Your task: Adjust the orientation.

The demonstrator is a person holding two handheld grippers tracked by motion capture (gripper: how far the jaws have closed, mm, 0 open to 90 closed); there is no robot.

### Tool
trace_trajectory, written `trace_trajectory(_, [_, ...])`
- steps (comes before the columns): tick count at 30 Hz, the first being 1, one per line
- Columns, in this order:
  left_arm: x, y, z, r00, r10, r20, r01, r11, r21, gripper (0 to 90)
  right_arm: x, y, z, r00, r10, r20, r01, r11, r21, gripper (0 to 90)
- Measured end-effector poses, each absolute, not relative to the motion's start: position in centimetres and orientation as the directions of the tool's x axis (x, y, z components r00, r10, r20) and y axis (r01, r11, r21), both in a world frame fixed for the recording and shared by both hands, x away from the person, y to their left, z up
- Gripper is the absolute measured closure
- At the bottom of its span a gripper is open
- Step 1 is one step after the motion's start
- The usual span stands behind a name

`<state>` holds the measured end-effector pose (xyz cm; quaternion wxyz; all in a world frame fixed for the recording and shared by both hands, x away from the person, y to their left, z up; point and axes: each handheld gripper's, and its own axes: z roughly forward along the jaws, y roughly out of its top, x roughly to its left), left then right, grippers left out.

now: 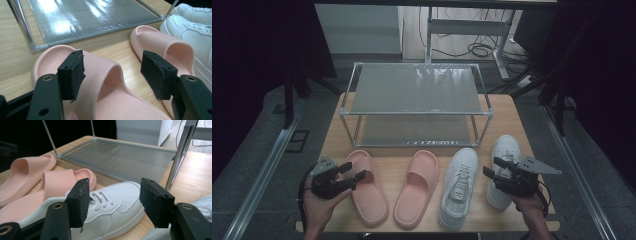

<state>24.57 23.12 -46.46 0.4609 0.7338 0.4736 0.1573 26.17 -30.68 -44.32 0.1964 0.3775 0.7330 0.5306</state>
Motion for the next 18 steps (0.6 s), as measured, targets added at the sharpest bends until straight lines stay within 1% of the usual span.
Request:
trace_trajectory(1, [24.6,23.1,-46.5,0.503,0.838,-0.212,0.553,-0.124,0.824,35.9,26.1,-30.8,-44.2,-0.637,0.762,0.112,0.344,0.151,0.927,45.2])
trace_trajectory(2, [24.6,23.1,-46.6,0.503,0.838,-0.213,0.556,-0.124,0.822,35.9,26.1,-30.8,-44.2,-0.637,0.762,0.112,0.344,0.151,0.927,45.2])
trace_trajectory(4, [24.7,23.1,-46.8,0.502,0.839,-0.211,0.560,-0.130,0.818,36.6,25.8,-31.0,-44.1,-0.663,0.741,0.109,0.336,0.164,0.927,47.8])
trace_trajectory(6, [24.8,23.1,-46.9,0.505,0.838,-0.207,0.559,-0.135,0.818,36.9,25.7,-31.0,-44.1,-0.667,0.738,0.098,0.326,0.172,0.930,47.9])
trace_trajectory(9, [25.1,22.8,-46.7,0.515,0.834,-0.198,0.551,-0.145,0.822,40.1,24.9,-30.9,-44.0,-0.678,0.732,0.070,0.295,0.183,0.938,48.9])
trace_trajectory(10, [25.1,22.8,-46.7,0.515,0.834,-0.198,0.551,-0.145,0.822,42.6,24.9,-30.9,-44.0,-0.678,0.732,0.070,0.295,0.183,0.938,48.9])
trace_trajectory(11, [25.1,22.7,-46.6,0.532,0.824,-0.195,0.546,-0.158,0.823,42.6,24.8,-30.9,-44.0,-0.678,0.732,0.067,0.290,0.183,0.939,49.0])
trace_trajectory(13, [24.9,22.6,-46.6,0.540,0.819,-0.194,0.544,-0.164,0.823,51.4,24.6,-31.0,-43.7,-0.672,0.737,0.075,0.287,0.166,0.943,49.3])
trace_trajectory(15, [24.7,22.7,-46.5,0.544,0.816,-0.198,0.543,-0.162,0.824,63.2,24.7,-31.1,-43.7,-0.663,0.743,0.089,0.297,0.152,0.943,49.8])
trace_trajectory(16, [24.7,22.7,-46.5,0.545,0.813,-0.202,0.544,-0.160,0.823,73.4,24.7,-31.1,-43.8,-0.655,0.749,0.095,0.307,0.150,0.940,49.9])
trace_trajectory(17, [24.6,22.7,-46.4,0.546,0.813,-0.203,0.544,-0.160,0.824,73.4,24.7,-31.1,-43.8,-0.655,0.749,0.095,0.307,0.150,0.940,49.9])
trace_trajectory(18, [24.6,22.7,-46.3,0.545,0.814,-0.201,0.543,-0.160,0.825,76.9,24.8,-31.2,-43.9,-0.654,0.750,0.099,0.313,0.149,0.938,49.9])
